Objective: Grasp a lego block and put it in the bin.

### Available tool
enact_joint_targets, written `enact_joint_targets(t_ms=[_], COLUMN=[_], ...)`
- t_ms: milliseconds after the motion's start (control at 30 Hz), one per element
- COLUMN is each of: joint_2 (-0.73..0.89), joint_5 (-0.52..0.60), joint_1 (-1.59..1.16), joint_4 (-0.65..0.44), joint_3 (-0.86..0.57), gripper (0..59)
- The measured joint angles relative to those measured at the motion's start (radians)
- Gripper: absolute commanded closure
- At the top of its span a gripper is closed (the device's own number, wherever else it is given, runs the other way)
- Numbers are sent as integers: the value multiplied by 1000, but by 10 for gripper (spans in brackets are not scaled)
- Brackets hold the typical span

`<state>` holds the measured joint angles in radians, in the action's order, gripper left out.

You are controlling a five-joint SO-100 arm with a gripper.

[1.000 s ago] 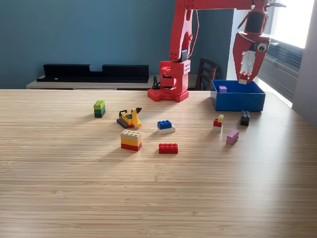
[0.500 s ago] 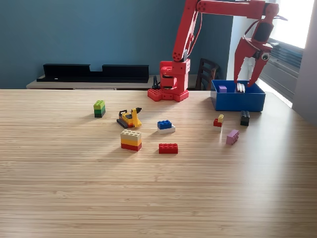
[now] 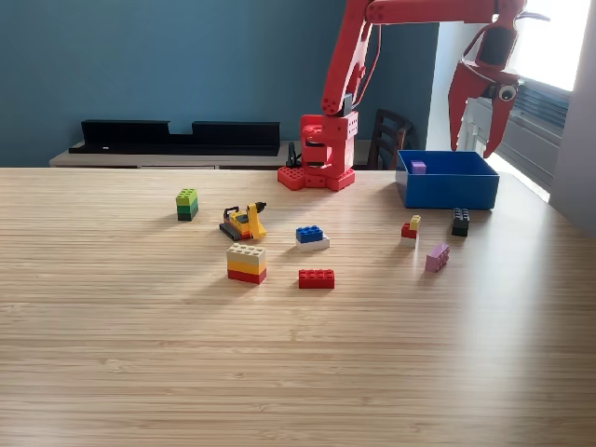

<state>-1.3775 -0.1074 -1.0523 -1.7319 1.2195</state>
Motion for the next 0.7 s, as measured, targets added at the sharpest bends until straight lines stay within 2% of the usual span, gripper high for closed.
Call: enact_joint_targets(t_ms=[67,400,700], joint_2=[-3,-31,-37], joint_5=[18,81,101], joint_1=[87,566,755], joint_4=[0,0,0], joint_3=[-6,-6,23], gripper=[564,575,575])
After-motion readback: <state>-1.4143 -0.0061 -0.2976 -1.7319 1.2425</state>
